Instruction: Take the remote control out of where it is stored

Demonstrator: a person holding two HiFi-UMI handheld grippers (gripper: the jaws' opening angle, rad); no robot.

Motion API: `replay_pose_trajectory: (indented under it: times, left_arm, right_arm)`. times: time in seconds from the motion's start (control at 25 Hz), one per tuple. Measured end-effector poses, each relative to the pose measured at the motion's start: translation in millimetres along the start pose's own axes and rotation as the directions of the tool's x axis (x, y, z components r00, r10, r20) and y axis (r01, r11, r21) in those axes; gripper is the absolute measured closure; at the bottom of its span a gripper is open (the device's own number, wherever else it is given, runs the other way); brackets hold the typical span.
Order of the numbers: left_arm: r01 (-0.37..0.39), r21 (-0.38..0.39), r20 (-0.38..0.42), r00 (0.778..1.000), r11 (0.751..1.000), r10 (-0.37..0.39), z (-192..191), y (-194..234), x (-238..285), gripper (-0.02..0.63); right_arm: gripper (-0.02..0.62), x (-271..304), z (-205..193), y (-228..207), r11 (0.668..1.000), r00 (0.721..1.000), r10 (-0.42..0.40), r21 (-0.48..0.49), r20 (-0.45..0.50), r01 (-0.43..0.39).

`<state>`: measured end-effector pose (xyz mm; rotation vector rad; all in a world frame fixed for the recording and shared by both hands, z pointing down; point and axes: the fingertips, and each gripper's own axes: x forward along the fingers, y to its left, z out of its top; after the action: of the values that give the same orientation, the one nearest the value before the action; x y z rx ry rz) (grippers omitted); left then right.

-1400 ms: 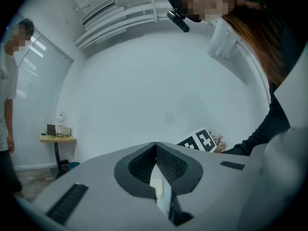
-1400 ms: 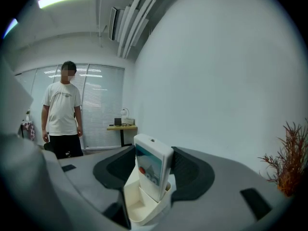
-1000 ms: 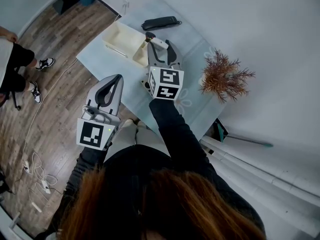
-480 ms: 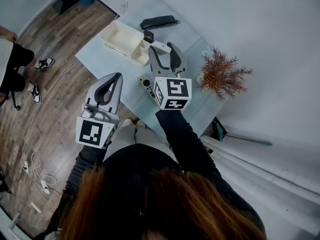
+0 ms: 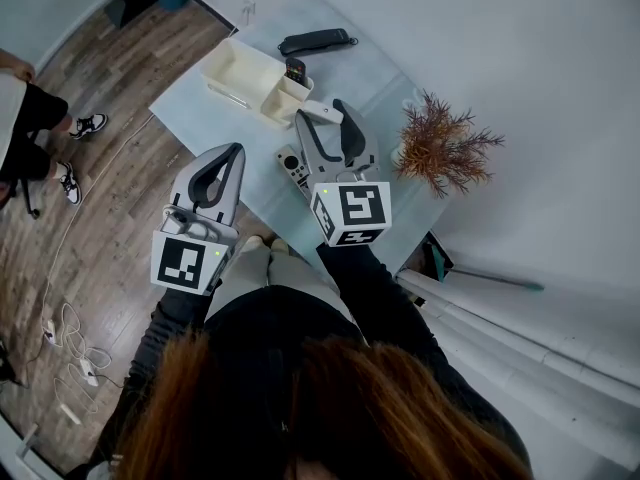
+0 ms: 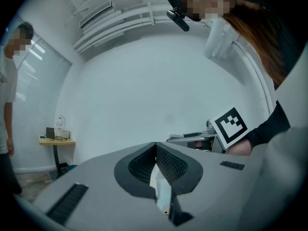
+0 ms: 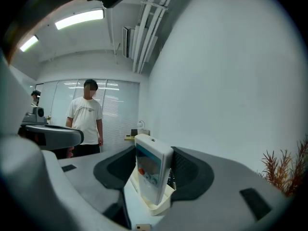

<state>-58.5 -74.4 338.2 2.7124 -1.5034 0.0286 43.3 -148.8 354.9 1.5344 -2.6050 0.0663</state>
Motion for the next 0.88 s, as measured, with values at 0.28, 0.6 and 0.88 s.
replay_pose_trajectory:
  times: [0.28,0.6,0.88]
  left_arm:
    - [-0.001,0.004,-0.004,1.000,1.000,0.001,1.7,0.0,0.2,0.597]
    - [-0.012,0.001,-0.010,1.000,1.000,0.012,-3.3,1.2,-0.1,0.597]
    - [-0.025,0.000,-0.009,1.000,1.000,0.025,-3.8,6.7,-1.6,0.597]
  right_arm:
    - [0.360,-16.2,1.7,8.8,1.000,1.000,0.026,-0.009,0.009,-0.026]
    - [0.362,-26.7,-14.9,20.2,0.996,0.995,0.087,-0.012,-0.040,-0.088]
    - [0.364,-33.5,-35.1,34.8,0.986,0.982,0.165,0.005,-0.096,-0.165]
